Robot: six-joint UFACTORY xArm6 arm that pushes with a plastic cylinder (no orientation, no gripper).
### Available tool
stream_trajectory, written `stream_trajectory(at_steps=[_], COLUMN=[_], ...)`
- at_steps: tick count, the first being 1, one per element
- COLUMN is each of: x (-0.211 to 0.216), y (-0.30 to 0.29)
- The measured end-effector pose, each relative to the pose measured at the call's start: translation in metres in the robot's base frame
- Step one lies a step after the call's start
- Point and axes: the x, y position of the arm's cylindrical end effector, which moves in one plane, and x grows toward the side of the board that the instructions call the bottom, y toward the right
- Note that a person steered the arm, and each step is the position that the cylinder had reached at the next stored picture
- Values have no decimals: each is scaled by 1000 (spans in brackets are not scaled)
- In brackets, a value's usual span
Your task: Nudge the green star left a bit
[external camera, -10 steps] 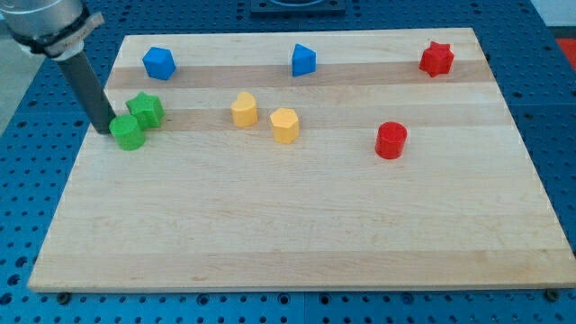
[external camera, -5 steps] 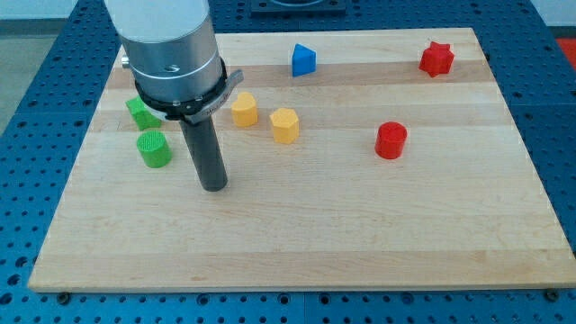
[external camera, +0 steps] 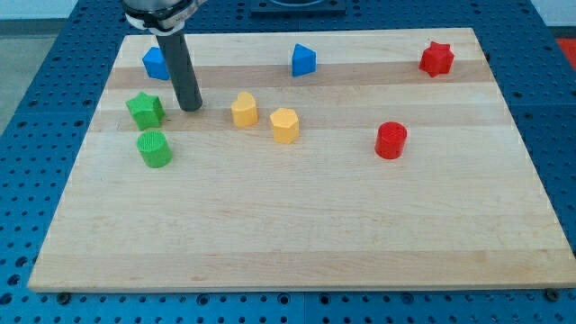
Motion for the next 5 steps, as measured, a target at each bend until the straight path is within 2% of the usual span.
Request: stream_trajectory(at_steps=[2,5], x=[-1,-9], y=[-36,-53])
